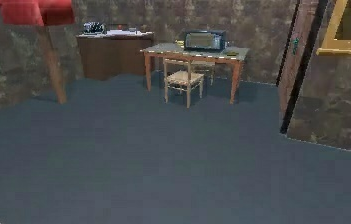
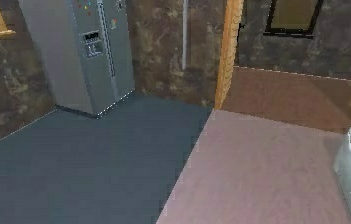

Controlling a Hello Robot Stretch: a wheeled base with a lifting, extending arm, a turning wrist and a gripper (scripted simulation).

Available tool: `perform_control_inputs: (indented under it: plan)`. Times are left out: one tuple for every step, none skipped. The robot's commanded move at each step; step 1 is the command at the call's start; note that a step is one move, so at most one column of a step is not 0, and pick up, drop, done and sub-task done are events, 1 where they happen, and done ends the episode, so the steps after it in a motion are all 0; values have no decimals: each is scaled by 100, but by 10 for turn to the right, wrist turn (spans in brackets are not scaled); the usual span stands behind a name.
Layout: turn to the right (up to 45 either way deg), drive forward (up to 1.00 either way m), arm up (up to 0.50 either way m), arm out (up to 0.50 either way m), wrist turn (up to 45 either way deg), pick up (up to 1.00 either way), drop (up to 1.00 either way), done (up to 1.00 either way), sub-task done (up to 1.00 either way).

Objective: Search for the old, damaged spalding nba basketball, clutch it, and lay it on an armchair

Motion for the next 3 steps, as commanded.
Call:
perform_control_inputs:
  plan:
    - [-450,0,0,0,0,0,0,0,0]
    - [-210,0,0,0,0,0,0,0,0]
    - [0,100,0,0,0,0,0,0,0]
